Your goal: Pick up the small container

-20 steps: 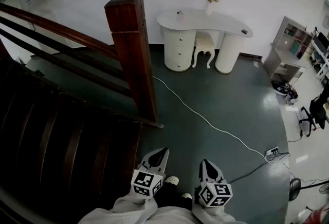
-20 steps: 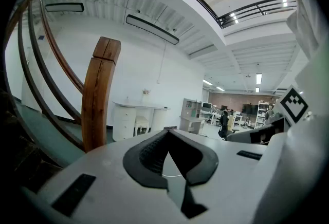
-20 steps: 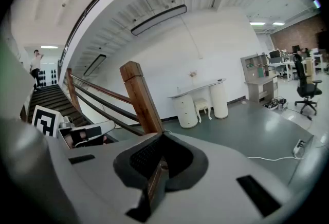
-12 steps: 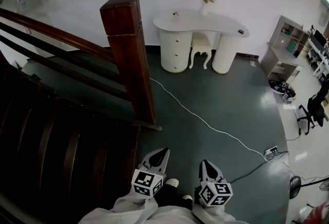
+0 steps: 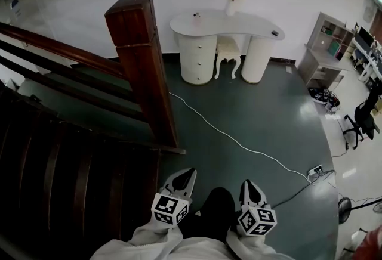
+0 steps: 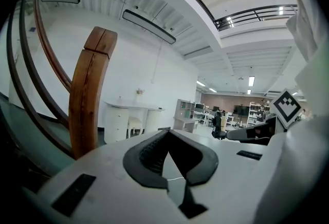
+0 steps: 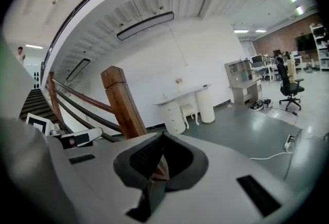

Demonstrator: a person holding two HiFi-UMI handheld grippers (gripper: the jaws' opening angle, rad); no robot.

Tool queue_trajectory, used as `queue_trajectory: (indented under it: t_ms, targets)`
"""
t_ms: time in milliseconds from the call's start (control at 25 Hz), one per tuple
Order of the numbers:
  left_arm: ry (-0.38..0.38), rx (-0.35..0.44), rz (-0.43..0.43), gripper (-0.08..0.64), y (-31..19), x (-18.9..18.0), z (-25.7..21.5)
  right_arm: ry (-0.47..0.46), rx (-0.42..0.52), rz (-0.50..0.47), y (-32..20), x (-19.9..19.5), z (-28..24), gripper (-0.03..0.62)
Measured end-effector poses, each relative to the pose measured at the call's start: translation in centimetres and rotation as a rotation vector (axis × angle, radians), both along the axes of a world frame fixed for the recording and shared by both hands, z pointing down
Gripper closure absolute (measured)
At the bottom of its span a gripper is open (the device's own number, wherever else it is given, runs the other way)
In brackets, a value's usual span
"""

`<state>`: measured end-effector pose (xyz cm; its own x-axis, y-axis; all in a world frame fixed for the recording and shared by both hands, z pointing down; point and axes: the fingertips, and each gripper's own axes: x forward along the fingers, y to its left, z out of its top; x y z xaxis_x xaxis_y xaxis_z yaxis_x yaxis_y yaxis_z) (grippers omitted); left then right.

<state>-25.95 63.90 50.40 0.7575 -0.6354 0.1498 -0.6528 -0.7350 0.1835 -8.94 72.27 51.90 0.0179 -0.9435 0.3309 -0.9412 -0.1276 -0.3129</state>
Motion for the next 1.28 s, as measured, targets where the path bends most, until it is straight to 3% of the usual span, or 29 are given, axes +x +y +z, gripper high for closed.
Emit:
queue_trajectory:
  t_ms: [360, 600, 1280]
  targets:
    - [-0.005, 0.009, 0.032, 0.545, -2.2, 2.3, -0.3, 0.014, -0.014, 0.011, -2.2, 2.0, 0.0, 0.543]
    - [-0.016, -0.001, 0.016, 0.545, -5.8, 4.1, 0.5, -0.031, -0.05, 0.003, -4.9, 3.6, 1.9, 0.543]
    - [-0.005, -0.011, -0.024, 0.545, -22.6, 12.0, -0.4, -0.026, -0.047, -0.069, -23.3, 11.5, 1.0, 0.543]
